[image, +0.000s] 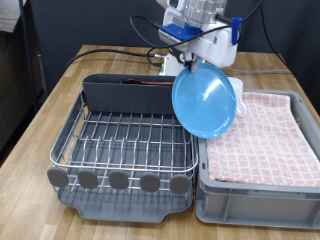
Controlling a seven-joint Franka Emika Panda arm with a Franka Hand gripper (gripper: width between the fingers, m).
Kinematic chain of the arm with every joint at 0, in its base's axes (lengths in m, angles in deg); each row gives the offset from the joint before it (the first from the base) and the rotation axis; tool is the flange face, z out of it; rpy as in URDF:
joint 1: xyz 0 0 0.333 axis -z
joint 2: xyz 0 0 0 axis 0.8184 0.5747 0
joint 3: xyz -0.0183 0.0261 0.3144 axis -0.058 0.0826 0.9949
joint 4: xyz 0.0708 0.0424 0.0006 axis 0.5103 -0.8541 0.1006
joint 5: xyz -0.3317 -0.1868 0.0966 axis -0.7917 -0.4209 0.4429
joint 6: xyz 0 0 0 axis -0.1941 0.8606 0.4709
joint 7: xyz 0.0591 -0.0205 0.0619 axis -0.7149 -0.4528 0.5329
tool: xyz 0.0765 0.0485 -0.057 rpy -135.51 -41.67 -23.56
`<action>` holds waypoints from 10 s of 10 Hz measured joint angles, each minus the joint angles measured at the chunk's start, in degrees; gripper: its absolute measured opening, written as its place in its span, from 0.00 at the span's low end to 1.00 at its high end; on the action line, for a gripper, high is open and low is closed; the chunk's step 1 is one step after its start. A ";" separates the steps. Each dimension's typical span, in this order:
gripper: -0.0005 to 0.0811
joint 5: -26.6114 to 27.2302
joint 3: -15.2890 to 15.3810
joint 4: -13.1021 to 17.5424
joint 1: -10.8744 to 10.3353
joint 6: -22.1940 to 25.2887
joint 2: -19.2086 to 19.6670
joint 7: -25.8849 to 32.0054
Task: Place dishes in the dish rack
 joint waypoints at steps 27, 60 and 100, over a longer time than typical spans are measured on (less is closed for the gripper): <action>0.04 -34.66 -12.61 11.11 3.30 -9.74 5.10 54.45; 0.60 -18.56 -16.77 8.72 3.71 -27.20 20.58 52.84; 0.99 13.08 7.97 11.32 -9.86 21.71 2.76 76.36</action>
